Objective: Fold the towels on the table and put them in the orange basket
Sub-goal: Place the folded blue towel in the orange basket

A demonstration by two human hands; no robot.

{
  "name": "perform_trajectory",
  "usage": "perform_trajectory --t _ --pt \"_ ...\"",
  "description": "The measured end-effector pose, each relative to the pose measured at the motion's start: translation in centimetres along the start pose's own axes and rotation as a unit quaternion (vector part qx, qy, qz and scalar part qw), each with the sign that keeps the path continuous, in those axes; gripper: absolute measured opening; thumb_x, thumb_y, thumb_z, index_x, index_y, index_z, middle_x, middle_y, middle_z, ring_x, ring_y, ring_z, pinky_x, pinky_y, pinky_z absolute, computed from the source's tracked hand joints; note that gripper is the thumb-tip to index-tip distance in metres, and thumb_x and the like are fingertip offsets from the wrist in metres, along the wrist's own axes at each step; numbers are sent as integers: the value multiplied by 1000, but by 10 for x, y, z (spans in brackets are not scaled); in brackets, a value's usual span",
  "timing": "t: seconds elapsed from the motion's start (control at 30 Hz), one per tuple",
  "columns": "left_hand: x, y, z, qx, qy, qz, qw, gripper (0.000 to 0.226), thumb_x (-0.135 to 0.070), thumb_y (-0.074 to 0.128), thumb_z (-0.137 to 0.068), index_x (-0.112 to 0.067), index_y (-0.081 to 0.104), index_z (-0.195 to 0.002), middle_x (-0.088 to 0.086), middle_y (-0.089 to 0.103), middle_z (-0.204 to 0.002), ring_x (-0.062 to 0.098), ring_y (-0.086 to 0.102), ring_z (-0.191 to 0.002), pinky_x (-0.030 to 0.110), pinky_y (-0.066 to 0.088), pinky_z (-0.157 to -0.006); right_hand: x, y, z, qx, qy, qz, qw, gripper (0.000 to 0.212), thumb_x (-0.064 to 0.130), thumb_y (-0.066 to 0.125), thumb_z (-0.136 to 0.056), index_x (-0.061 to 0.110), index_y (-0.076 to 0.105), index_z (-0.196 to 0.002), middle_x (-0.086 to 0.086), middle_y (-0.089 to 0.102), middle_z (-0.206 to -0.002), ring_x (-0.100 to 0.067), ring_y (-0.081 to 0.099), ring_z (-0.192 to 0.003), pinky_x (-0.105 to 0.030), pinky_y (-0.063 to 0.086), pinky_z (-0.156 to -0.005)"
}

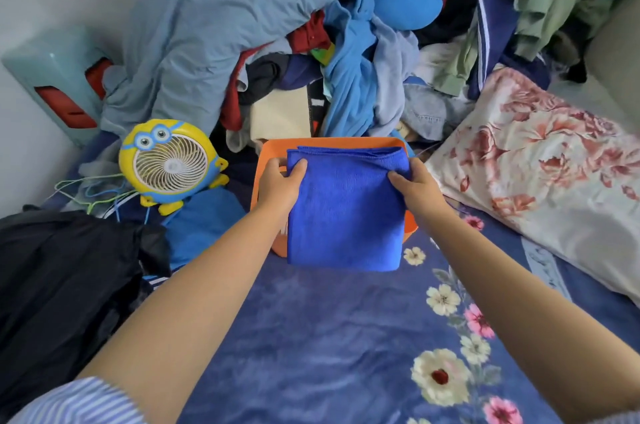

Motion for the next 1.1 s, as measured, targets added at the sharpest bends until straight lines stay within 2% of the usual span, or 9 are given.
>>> perform_trajectory --t 0.27,0.37,0.47,0.57,0.63,0.73,0.9,1.03,1.1 --pt "27 56 -110 2 -20 -4 1000 26 -29 55 -91 -8 52 -105 -2 57 -88 12 56 -77 19 43 -58 -18 -5 -98 -95 -27 83 992 22 9 47 -92 24 40 -78 16 41 -70 2 39 -63 0 34 -54" --pt "50 79 -151 7 -28 -28 999 24 -29 55 -91 -8 51 -102 -6 52 -79 7 51 -68 19 41 -57 -45 -2 -134 -105 -12 102 989 26 9 47 -92 25 41 -73 11 43 -70 -6 41 -65 -7 36 -56" --pt "91 105 -186 8 -57 -56 997 31 -28 57 -90 0 53 -104 4 56 -91 18 54 -80 24 42 -64 -98 4 -170 -99 54 112 987 14 11 48 -91 10 48 -78 0 46 -75 -17 41 -78 -30 38 -63" --pt "142 128 -200 11 -107 -111 988 27 -29 55 -91 -3 50 -95 12 57 -93 25 56 -86 24 38 -59 -153 7 -198 -88 118 160 976 26 9 47 -91 15 40 -67 1 38 -65 -19 38 -77 -26 27 -52" --pt "179 144 -205 19 -152 -126 980 26 -29 53 -91 -4 50 -88 11 59 -84 34 60 -98 28 39 -59 -186 11 -211 -74 167 193 964 13 8 43 -92 3 56 -90 -7 49 -75 -23 44 -82 -27 28 -53" --pt "222 164 -210 30 -214 -132 967 35 -30 50 -93 -11 35 -68 2 41 -64 39 57 -105 45 43 -66 -221 14 -223 -74 223 239 942 32 12 42 -94 -4 50 -120 -24 56 -117 -35 53 -107 -33 41 -78" --pt "247 190 -224 43 -227 -117 966 20 -23 45 -95 -4 44 -95 25 58 -113 35 57 -96 37 44 -75 -263 17 -240 -116 301 191 927 38 14 38 -96 0 38 -130 -16 41 -137 -33 37 -129 -35 30 -105" --pt "258 199 -239 41 -208 -92 973 13 -13 47 -92 -9 37 -83 4 43 -67 24 44 -77 29 32 -65 -268 18 -249 -160 283 208 923 33 19 39 -95 -2 46 -120 -20 50 -123 -32 46 -120 -35 36 -98" --pt "259 201 -243 40 -190 -87 977 12 -8 48 -90 -11 38 -84 -2 40 -68 19 41 -79 27 30 -68 -265 20 -248 -177 261 213 925 36 21 40 -95 -4 46 -120 -21 52 -122 -33 50 -113 -35 39 -92"
Point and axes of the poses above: each hand's wrist, its own z-axis away from the middle knuckle, its own y-axis out of the palm, x = y × z, the point moved 10 cm from there along -z, towards the middle knuckle
